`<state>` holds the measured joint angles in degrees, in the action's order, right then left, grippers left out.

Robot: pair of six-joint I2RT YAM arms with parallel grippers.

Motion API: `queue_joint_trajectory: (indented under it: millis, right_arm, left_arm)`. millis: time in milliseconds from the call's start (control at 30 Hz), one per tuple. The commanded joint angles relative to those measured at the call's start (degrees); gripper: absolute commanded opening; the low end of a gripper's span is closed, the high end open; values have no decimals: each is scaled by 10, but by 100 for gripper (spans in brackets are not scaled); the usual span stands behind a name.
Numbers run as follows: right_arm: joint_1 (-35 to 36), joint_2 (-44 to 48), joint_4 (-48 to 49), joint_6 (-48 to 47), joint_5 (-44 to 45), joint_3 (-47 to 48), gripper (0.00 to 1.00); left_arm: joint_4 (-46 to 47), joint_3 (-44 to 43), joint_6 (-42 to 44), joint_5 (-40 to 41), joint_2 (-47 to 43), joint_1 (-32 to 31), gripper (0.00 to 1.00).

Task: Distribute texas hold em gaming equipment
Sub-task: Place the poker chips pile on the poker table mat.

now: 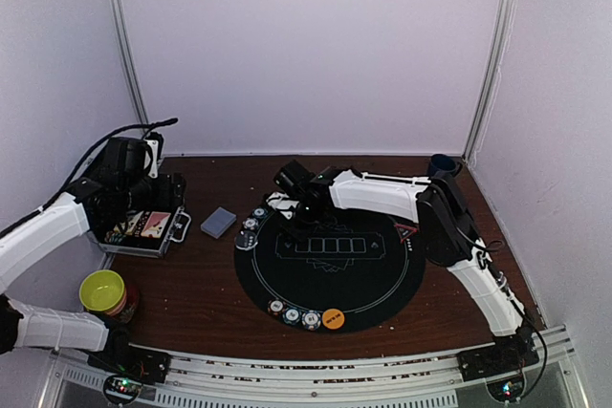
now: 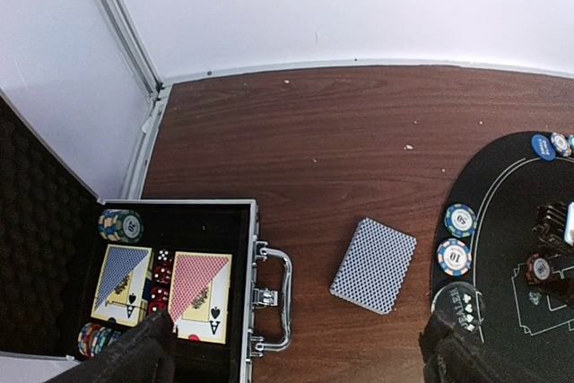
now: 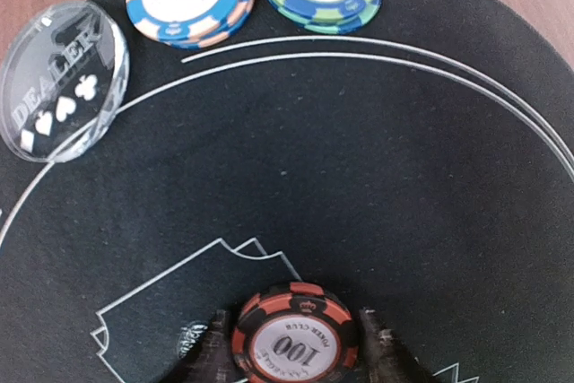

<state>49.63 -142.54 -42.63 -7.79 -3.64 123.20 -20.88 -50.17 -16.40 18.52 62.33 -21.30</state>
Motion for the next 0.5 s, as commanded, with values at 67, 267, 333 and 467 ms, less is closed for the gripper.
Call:
queue_joint_trajectory:
  millis: [67,267,333,467]
  right_arm:
    - [-2,-6,-29,-16,-4,14,73]
    - [-6,73,-69,-28,-2,5,91]
    - [-15,120,-69,-27,-10,-23,93]
    - [-43,222,-72,-18,-24,-90,94]
  left_arm:
    - [5,-20,16,-47,31,5,98]
    - [1,-24,28,-96,29,3,98]
    - [-2,-31,30,-99,32,3,98]
    - [-15,-57,29,-111,71,-13,98]
